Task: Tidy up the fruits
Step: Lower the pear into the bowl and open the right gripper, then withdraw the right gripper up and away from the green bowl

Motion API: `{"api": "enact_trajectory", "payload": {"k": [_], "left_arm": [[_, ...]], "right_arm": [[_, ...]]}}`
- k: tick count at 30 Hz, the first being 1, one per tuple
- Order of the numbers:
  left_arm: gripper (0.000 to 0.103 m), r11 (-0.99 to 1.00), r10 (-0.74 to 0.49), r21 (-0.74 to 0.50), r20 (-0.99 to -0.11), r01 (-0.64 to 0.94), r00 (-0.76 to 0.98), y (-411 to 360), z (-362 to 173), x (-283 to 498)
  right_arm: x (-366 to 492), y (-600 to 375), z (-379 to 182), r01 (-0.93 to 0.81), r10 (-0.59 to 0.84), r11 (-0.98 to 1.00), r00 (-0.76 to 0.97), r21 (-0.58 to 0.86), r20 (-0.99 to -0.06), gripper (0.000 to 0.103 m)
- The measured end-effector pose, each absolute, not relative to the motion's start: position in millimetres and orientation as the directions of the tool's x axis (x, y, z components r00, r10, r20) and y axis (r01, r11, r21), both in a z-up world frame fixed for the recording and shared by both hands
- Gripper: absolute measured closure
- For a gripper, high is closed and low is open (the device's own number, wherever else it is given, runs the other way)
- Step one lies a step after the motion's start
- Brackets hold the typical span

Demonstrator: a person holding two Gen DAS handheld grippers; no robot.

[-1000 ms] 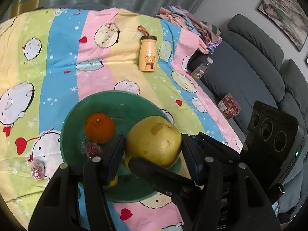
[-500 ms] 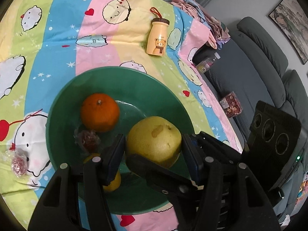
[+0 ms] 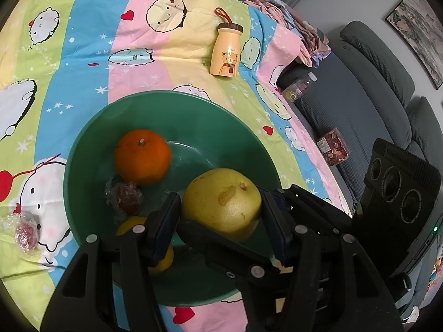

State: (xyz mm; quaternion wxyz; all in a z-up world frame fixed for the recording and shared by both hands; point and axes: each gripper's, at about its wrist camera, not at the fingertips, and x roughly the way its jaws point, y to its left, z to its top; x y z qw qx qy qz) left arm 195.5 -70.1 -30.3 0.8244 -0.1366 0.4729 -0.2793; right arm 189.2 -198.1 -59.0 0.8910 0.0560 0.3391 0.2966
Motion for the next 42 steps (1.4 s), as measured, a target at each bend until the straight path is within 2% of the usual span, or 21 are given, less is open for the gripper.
{"api": "enact_trajectory", "payload": {"k": [11, 15, 17, 18, 19, 23, 27, 31, 35, 42], "left_arm": [[0.044, 0.822, -0.570, -0.473, -0.701, 0.318, 0.429, -67, -24, 196], [0.040, 0.840, -0.542, -0.442, -0.704, 0.315, 0.458, -67, -19, 195], [0.033, 0.855, -0.518, -0.417, -0.707, 0.309, 0.481, -65, -16, 192], [0.025, 0.866, -0.500, -0.397, -0.710, 0.304, 0.496, -64, -14, 191], [0.021, 0.874, -0.485, -0.382, -0.710, 0.301, 0.510, -63, -12, 189], [0.013, 0.912, -0.409, -0.315, -0.708, 0.262, 0.576, -55, -3, 183], [0.002, 0.945, -0.328, -0.248, -0.693, 0.216, 0.642, -43, 7, 171], [0.001, 0.958, -0.285, -0.221, -0.679, 0.182, 0.677, -32, 14, 155], [0.001, 0.971, -0.236, -0.178, -0.665, 0.156, 0.709, -23, 21, 135], [0.000, 0.980, -0.196, -0.152, -0.653, 0.126, 0.732, -8, 29, 95]], "right_arm": [[187, -201, -57, -0.488, 0.567, 0.819, 0.605, 0.303, -0.558, 0.038], [184, -204, -53, -0.492, 0.578, 0.812, 0.610, 0.313, -0.543, 0.038], [183, -202, -52, -0.494, 0.579, 0.812, 0.610, 0.311, -0.541, 0.038], [183, -202, -51, -0.493, 0.577, 0.813, 0.613, 0.309, -0.540, 0.038], [182, -202, -51, -0.492, 0.575, 0.815, 0.615, 0.308, -0.540, 0.038], [181, -205, -48, -0.480, 0.565, 0.822, 0.628, 0.305, -0.536, 0.038], [179, -213, -45, -0.460, 0.550, 0.834, 0.647, 0.306, -0.527, 0.031], [175, -219, -42, -0.449, 0.546, 0.838, 0.658, 0.312, -0.519, 0.031], [169, -227, -40, -0.434, 0.540, 0.842, 0.668, 0.321, -0.512, 0.024], [134, -248, -33, -0.446, 0.609, 0.790, 0.655, 0.421, -0.447, 0.021]]}}
